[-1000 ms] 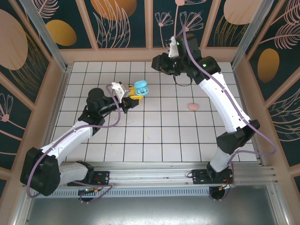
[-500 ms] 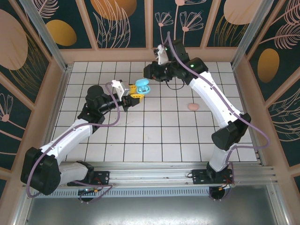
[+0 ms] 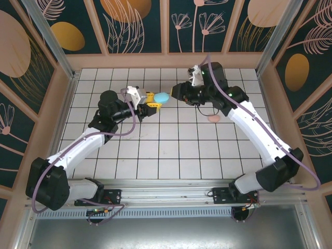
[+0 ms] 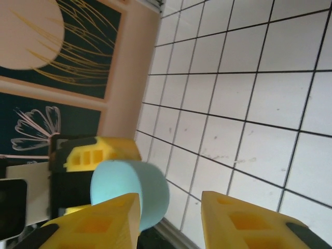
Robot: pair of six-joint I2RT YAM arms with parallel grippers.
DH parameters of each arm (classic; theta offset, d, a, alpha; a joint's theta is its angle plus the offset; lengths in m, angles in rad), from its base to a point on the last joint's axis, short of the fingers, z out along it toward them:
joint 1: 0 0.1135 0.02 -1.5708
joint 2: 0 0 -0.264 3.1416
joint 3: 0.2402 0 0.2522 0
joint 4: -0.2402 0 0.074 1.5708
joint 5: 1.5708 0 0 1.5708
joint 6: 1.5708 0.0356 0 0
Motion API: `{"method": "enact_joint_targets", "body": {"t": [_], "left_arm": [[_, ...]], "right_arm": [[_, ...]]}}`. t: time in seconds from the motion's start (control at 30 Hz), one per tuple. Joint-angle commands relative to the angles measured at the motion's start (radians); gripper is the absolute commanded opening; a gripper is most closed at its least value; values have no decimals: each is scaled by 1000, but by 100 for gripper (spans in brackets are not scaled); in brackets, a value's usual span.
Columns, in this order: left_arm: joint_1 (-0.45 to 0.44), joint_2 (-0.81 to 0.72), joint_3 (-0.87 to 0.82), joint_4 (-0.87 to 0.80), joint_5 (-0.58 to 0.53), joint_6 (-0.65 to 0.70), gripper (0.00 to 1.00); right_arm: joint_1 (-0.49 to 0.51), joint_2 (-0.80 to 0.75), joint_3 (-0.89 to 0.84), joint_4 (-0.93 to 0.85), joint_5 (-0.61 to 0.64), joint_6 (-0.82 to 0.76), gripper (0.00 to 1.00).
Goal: Insert the wireless bluetooth earbuds into the charging case
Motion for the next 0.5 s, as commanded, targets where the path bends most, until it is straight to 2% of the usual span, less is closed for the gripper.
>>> {"method": "enact_joint_targets", "body": {"t": [0.0, 0.17, 0.47], "left_arm": [[8, 16, 38, 47, 4, 5, 21], [7, 20, 39, 50, 14, -1, 22], [7, 18, 37, 59, 34, -7, 22]], "right_arm": [[1, -33, -77, 150, -45, 104, 41], [0, -40, -153, 286, -99, 187, 45], [1, 0, -183, 384, -160, 252, 47]]}}
